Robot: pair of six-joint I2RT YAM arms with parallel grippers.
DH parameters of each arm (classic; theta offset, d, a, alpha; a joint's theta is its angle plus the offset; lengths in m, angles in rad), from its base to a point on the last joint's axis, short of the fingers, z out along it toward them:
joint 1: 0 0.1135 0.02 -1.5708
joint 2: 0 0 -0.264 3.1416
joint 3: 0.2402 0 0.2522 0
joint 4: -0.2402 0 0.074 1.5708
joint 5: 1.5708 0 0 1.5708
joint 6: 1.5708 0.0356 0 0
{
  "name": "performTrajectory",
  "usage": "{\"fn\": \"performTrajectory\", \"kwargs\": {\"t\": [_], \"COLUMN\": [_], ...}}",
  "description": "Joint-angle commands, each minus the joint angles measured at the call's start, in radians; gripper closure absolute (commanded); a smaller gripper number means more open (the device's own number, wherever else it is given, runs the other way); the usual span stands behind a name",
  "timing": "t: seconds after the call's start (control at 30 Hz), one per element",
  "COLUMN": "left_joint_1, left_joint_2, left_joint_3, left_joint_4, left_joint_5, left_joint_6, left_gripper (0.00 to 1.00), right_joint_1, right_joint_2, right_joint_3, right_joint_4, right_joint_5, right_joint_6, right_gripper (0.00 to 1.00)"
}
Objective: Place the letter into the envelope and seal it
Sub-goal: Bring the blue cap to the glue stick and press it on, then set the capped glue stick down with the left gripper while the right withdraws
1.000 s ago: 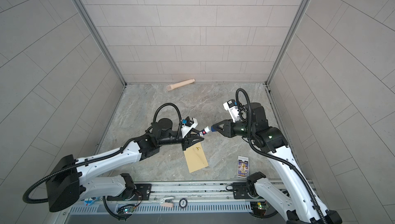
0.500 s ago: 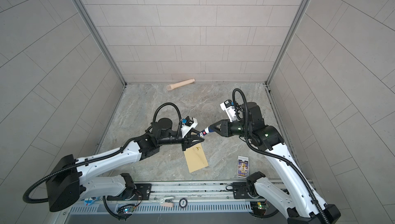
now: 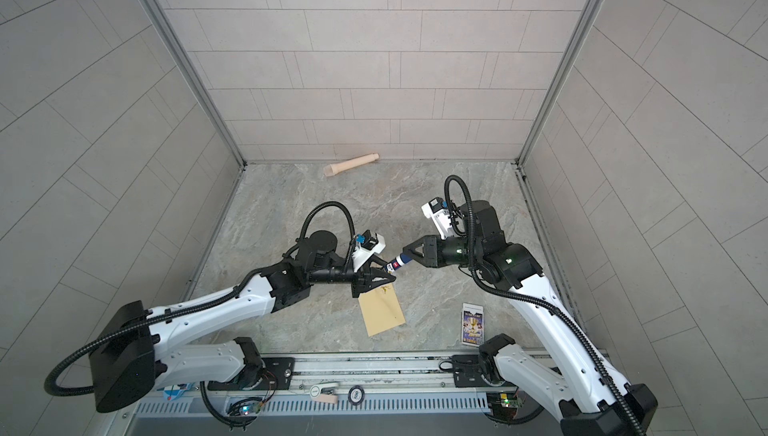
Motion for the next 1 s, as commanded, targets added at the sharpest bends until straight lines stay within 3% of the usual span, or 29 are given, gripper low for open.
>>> {"fn": "performTrajectory", "kwargs": {"t": [0.0,0.23,0.37,0.47,0.63,0.73,0.8,0.87,0.9,0.97], "left_joint_1": [-0.028,-0.034,-0.034,-0.029,-0.002,0.013,0.017,0.017,0.017,0.017], "left_joint_2": [-0.033,-0.043,-0.013,0.003,-0.025,-0.035,-0.074,-0.129,-0.168,-0.24], "left_joint_3": [0.05,0.048,0.055,0.076,0.058,0.053,0.005,-0.049,-0.082,-0.162], "left_joint_4": [0.166,0.155,0.225,0.192,0.176,0.105,0.054,-0.052,-0.159,-0.262], "left_joint_5": [0.036,0.003,-0.022,-0.032,-0.084,-0.105,-0.176,-0.26,-0.345,-0.47], "left_joint_6": [0.04,0.082,0.024,0.015,-0.019,-0.036,-0.08,-0.117,-0.151,-0.257], "left_gripper": [1.0,1.0,1.0,1.0,1.0,1.0,1.0,1.0,1.0,1.0], "right_joint_1": [0.055,0.085,0.248,0.349,0.365,0.339,0.265,0.198,0.187,0.187], "right_joint_2": [0.001,-0.017,-0.046,-0.029,-0.048,-0.047,-0.046,-0.051,-0.062,-0.076], "right_joint_3": [-0.078,-0.117,-0.242,-0.282,-0.332,-0.27,-0.165,-0.078,-0.074,-0.111], "right_joint_4": [0.061,0.048,0.278,0.304,0.274,0.177,0.056,-0.04,-0.046,-0.032], "right_joint_5": [-0.106,-0.124,0.076,0.185,0.238,0.267,0.262,0.274,0.3,0.359], "right_joint_6": [0.081,0.115,0.269,0.28,0.28,0.2,0.12,0.059,0.05,0.048], "right_gripper": [1.0,1.0,1.0,1.0,1.0,0.99,0.75,0.43,0.36,0.32]}}
